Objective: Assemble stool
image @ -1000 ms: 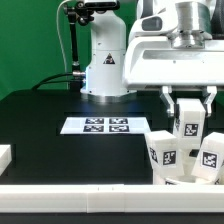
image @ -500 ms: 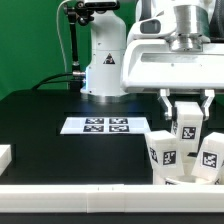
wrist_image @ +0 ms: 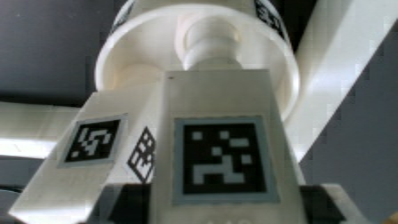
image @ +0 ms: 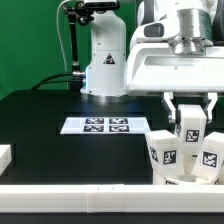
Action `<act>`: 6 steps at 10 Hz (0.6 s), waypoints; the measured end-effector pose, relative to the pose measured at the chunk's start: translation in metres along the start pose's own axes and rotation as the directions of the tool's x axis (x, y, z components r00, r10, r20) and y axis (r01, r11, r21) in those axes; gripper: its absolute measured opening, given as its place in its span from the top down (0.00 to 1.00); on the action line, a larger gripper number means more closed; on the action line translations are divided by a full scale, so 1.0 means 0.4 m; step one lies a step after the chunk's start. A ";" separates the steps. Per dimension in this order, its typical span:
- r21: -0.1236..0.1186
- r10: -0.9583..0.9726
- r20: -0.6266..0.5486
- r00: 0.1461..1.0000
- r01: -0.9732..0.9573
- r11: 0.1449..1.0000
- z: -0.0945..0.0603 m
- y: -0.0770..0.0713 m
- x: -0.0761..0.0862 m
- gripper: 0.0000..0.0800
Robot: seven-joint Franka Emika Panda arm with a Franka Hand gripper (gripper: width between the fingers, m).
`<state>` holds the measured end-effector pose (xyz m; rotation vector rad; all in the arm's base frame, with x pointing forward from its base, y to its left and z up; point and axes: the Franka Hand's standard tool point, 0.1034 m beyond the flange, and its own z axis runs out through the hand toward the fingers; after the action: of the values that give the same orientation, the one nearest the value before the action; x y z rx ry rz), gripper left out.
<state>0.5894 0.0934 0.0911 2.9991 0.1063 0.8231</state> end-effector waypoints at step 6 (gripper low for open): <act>-0.006 -0.002 -0.066 0.998 0.001 1.000 0.006 -0.005 -0.017 0.58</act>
Offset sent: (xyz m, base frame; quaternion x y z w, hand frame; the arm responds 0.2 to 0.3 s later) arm -0.0102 0.0063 -0.0093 0.0120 0.0260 0.0147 0.9995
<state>0.5847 0.0950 0.0857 2.9665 0.1075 0.9214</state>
